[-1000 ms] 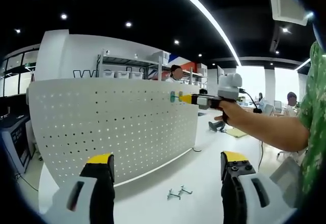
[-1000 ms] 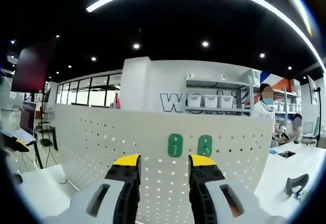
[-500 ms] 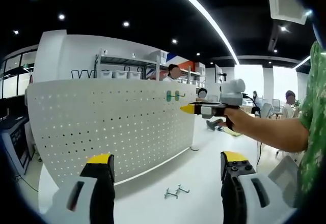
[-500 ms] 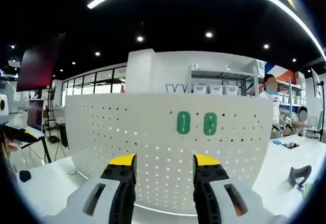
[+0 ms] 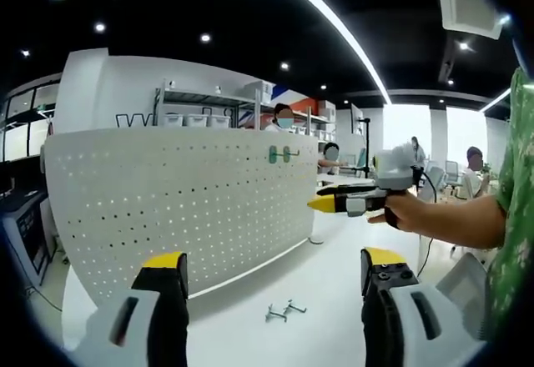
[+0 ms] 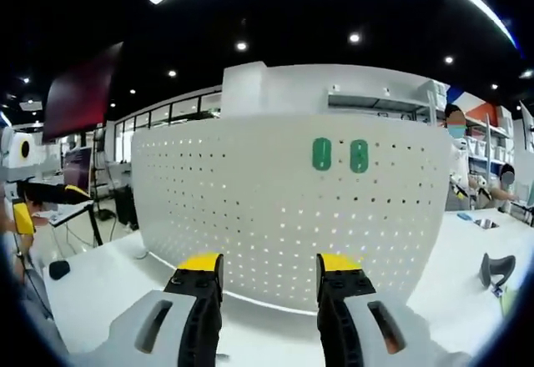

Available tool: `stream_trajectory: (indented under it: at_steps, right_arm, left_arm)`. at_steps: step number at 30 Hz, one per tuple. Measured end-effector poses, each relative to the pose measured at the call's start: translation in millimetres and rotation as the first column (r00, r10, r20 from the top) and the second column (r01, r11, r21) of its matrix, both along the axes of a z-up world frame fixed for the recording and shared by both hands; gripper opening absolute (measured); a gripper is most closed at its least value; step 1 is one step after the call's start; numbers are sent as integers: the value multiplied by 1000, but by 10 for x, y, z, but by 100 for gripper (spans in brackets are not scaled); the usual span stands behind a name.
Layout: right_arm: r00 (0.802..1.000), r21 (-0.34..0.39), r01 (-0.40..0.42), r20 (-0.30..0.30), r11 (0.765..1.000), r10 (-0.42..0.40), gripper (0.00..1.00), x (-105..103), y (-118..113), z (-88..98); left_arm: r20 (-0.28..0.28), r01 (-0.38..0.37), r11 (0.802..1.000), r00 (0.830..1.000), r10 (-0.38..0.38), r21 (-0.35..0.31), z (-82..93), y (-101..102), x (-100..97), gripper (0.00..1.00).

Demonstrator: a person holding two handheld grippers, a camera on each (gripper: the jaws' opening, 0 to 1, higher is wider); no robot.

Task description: Insert the hook assembly into the mounting plate slot until the hook locks in place.

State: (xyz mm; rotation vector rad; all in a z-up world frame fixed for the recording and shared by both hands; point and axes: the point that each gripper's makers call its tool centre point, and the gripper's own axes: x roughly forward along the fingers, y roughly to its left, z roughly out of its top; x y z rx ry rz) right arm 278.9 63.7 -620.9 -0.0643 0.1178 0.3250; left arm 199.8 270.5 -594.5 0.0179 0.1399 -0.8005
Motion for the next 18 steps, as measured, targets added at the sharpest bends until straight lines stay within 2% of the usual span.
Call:
stream_trajectory:
  at_steps: [10,18]
  right_arm:
    - [995,-31,-74,-65,997,71,45,-310,217,-289]
    - [992,-44,-95,-87,994,91,45,-438,238,-392]
  left_arm:
    - [-17,3,1000,1000,-3,8,-113,-37,-91,87]
    - [-40,8,1000,999,-7,10,-217,-87,-180,87]
